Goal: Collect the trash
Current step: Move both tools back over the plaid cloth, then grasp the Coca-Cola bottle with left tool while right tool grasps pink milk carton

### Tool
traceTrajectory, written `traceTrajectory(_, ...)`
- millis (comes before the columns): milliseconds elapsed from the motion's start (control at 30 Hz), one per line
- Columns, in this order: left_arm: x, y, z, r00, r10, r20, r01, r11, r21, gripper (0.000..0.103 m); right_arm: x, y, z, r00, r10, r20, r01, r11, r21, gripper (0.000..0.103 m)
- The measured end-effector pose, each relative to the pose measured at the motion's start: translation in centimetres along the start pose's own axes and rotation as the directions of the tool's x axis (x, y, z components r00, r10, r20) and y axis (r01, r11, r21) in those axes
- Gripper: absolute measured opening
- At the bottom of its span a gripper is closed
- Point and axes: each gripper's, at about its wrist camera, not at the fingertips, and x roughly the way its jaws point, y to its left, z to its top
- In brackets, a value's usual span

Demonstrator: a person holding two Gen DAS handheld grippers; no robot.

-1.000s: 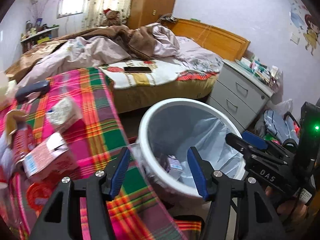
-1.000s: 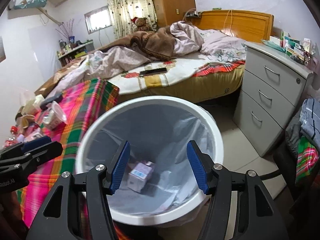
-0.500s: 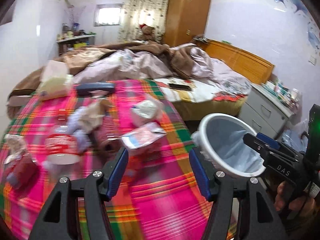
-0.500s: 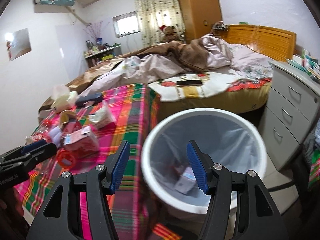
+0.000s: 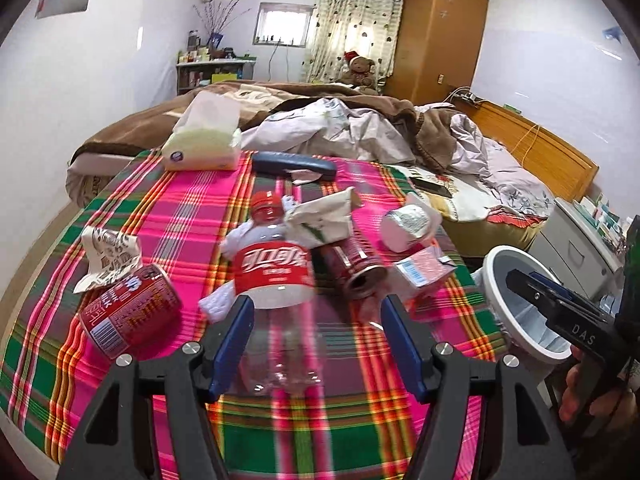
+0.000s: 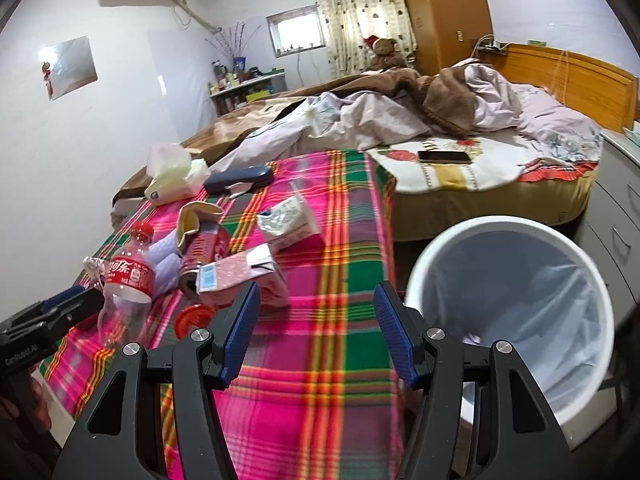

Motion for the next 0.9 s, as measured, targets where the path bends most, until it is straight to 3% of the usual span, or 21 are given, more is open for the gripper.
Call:
traceTrajectory(333, 1.8, 2.2, -0.1, 0.999, -0.007, -0.044, 0.006, 0.999, -0.035, 0.069, 3.1, 2.2, 0.4, 0.996, 0.068, -0.060, -0.065, 0.997, 0.052, 0.061)
traceTrajectory(567, 2.9, 2.4, 0.2, 0.998, -0.017, -0.062, 0.015, 0.999, -0.037, 0.070, 4.6, 4.7, 0.1, 0.991, 0.094, -0.097, -0.092, 0.996, 0.020, 0.069)
traceTrajectory(767, 3.8, 3.0, 0.2, 0.997, -0.017, -0.080, 0.012, 0.998, -0.055, 0.070, 5.3, 5.9, -0.4, 0.988, 0.051, -0.144, -0.062, 0.995, -0.073, 0.070)
traceTrajectory(900, 4.3, 3.0, 0.4, 0.996, -0.019, -0.088, 0.015, 0.999, -0.046, 0.070, 4.7, 5.0, -0.3, 0.991, -0.037, -0.129, 0.020, 0.991, -0.129, 0.070)
